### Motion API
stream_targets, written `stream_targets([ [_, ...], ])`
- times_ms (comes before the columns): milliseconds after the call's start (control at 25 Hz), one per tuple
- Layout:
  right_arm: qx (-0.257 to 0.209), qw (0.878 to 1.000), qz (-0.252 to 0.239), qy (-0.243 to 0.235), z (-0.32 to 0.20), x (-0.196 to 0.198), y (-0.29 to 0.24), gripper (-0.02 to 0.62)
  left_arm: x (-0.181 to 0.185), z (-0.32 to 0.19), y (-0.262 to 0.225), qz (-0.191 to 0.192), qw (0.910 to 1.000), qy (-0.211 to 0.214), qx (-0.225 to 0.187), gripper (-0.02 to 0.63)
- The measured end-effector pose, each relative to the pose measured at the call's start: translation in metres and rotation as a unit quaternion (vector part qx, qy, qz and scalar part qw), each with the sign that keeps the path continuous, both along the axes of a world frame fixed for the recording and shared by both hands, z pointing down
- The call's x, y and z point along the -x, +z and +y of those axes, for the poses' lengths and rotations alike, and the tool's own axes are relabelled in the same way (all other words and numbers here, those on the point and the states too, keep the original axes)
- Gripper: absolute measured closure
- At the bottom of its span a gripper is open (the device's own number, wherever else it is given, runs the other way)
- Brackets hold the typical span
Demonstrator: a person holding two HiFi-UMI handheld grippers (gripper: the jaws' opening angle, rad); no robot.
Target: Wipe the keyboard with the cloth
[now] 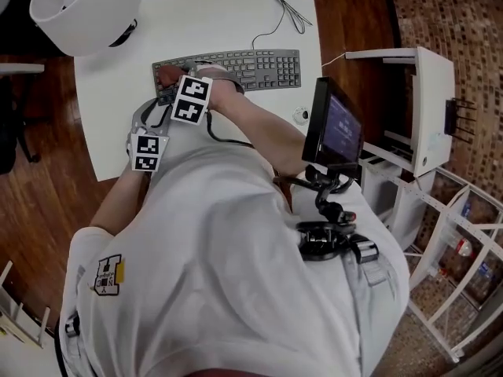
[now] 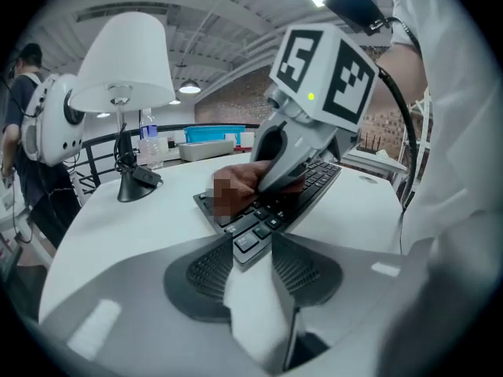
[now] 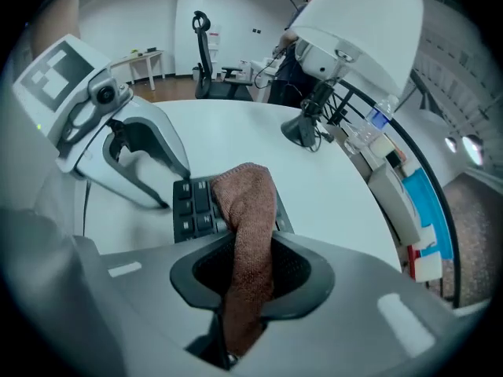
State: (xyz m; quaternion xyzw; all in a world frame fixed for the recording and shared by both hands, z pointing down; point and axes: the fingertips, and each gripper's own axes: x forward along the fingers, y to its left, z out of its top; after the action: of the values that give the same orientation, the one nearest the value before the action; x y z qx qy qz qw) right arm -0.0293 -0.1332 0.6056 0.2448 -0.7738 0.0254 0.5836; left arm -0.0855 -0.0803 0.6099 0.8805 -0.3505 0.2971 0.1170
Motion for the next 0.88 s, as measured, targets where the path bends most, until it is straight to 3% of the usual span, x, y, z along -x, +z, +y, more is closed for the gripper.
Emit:
stream_targets([
  [280, -0.007, 0.993, 0.03, 0.111, 0.014, -0.133, 0.009, 0.506, 0.001, 0.001, 0.007, -0.006, 1.0, -0.006, -0.003, 0.451],
  [560, -0.02, 0.966, 0.066, 0.249, 0.037, -0.277, 0.014, 0.506, 0.004, 0.008, 0.019, -0.026, 0.9995, -0.011, -0.013, 0.451],
  [720, -0.019, 0.948, 0.083, 0.307, 0.049, -0.326, 0.015, 0.506, 0.021, 0.007, 0.026, -0.035, 0.9992, -0.02, -0.005, 0.451],
  [880, -0.02, 0.941, 0.091, 0.325, 0.054, -0.343, 0.015, 0.508, 0.022, 0.005, 0.022, -0.038, 0.9991, -0.02, -0.007, 0.451],
])
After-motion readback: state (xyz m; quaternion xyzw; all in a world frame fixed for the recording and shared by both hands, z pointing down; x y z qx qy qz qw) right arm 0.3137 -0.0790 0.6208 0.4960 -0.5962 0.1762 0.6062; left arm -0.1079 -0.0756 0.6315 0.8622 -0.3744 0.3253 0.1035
